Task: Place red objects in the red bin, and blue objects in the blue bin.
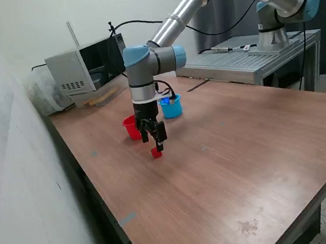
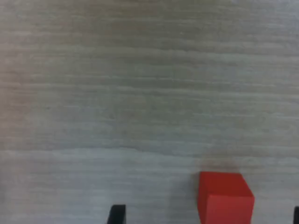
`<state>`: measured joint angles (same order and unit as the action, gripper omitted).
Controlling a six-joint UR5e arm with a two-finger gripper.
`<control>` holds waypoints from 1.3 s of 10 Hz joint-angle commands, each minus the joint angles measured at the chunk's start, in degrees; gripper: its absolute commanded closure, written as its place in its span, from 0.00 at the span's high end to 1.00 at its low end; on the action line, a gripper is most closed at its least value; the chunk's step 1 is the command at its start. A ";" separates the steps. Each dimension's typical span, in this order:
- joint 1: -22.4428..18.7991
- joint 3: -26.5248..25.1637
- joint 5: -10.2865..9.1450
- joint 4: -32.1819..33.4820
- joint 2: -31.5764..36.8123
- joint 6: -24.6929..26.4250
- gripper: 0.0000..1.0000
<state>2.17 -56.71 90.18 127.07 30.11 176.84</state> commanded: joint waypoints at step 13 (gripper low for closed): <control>0.03 -6.91 0.17 -0.33 13.12 -0.70 0.00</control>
<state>1.96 -61.49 90.29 126.81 40.45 176.42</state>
